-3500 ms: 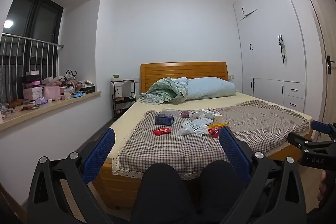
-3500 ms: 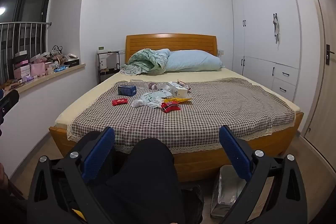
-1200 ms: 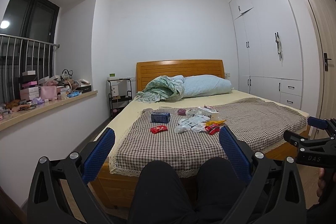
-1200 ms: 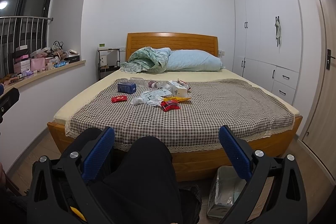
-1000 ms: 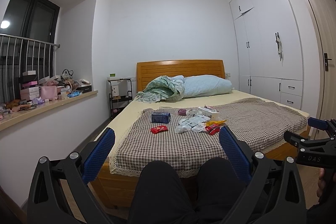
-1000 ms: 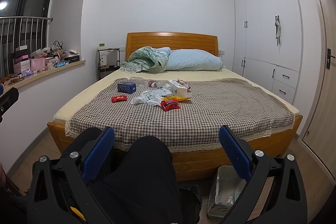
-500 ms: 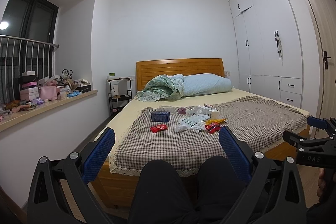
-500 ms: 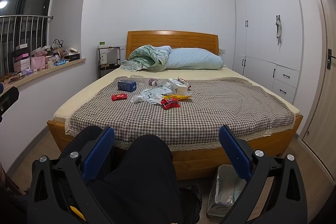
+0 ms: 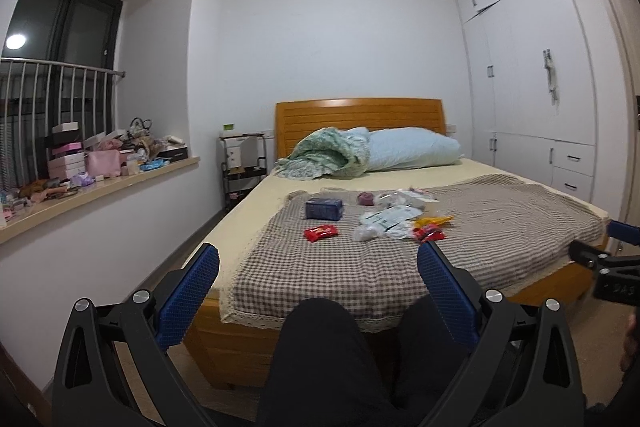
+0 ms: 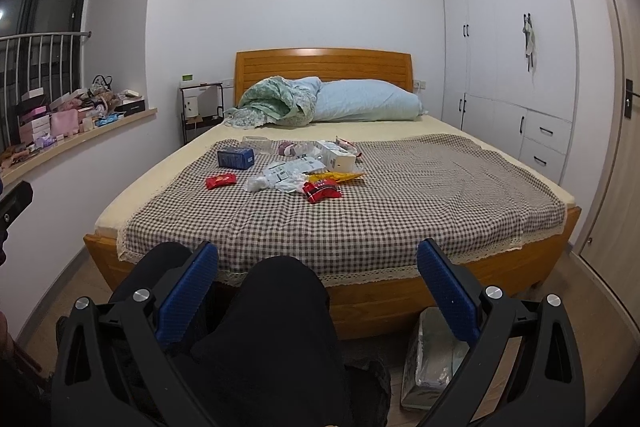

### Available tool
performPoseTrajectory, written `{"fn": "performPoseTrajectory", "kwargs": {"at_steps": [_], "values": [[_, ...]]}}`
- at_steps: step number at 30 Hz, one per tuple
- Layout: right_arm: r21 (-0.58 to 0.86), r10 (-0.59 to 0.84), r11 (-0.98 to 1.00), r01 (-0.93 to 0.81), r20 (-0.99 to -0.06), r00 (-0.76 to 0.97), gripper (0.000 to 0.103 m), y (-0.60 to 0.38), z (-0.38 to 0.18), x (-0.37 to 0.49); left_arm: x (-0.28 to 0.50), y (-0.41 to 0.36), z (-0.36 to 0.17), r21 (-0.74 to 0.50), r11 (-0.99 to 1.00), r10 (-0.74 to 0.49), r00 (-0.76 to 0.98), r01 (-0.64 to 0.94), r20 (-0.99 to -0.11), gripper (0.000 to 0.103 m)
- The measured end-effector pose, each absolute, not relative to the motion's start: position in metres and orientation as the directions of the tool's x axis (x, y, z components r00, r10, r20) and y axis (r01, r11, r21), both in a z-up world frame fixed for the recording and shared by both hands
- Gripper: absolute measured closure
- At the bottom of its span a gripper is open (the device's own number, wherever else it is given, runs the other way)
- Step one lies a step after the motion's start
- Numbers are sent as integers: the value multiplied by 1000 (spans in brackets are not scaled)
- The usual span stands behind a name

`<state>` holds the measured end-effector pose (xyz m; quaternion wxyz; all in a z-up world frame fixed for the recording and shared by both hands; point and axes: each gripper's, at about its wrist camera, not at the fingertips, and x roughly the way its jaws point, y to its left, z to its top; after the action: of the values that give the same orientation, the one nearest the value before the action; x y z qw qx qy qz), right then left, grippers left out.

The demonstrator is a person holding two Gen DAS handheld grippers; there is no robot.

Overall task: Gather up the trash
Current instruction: 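Move the left tool to the clear plastic bag and close on it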

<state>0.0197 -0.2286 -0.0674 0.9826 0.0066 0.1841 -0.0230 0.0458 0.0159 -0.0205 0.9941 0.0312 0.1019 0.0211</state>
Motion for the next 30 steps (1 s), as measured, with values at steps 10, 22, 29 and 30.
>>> {"fn": "performPoseTrajectory", "kwargs": {"at_steps": [10,22,29,30], "values": [[-38,-57,998,46,-418,907,8,-228,-83,80,116,23,-39,95,994,82,961,-58,-265,7],[-74,-106,994,80,-473,875,8,-243,-127,185,250,28,-99,134,991,80,897,-24,-434,7],[-89,-126,992,93,-513,849,8,-250,-150,250,326,21,-127,61,998,43,840,-12,-541,7],[-83,-125,992,96,-518,846,8,-251,-151,257,339,19,-129,55,998,35,830,-5,-556,7]]}}
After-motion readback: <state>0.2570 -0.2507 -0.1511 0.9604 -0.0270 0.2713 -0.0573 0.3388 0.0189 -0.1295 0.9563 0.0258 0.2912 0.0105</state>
